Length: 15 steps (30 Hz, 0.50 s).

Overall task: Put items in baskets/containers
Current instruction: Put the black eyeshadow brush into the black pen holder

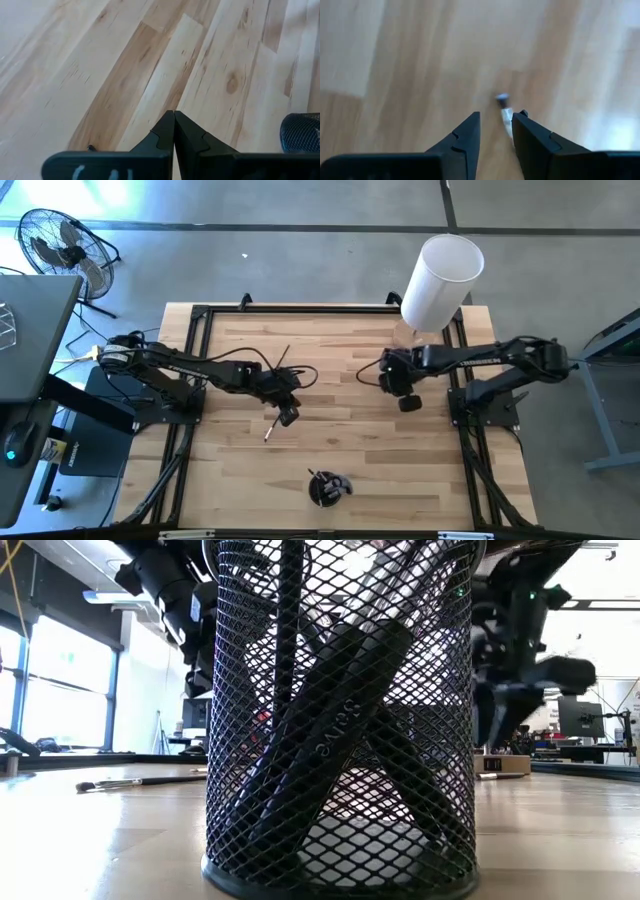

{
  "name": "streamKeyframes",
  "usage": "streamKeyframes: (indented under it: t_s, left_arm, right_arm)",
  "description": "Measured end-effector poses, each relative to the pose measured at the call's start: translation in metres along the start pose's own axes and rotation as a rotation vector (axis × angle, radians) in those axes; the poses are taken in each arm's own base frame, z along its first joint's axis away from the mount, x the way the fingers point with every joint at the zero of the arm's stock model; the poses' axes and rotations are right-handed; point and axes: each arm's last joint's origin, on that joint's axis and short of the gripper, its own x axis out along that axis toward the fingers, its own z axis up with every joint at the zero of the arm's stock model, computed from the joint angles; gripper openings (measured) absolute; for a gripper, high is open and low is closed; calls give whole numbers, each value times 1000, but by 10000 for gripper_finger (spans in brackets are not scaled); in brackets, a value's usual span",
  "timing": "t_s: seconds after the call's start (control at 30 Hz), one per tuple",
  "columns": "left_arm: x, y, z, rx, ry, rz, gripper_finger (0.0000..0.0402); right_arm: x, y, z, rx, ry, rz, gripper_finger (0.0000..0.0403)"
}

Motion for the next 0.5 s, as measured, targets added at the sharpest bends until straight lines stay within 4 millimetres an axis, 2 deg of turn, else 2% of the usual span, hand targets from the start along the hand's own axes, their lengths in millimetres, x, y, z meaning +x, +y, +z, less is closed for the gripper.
streamKeyframes:
  t_s: [0.23,0.5]
  left_arm:
    - [0,0,0,-1,-11,14,0]
    - [0,0,0,-28,-11,13,0]
  right_arm:
    - [35,-4,3,-107,66,10,99]
    - [48,-6,4,-175,91,27,75]
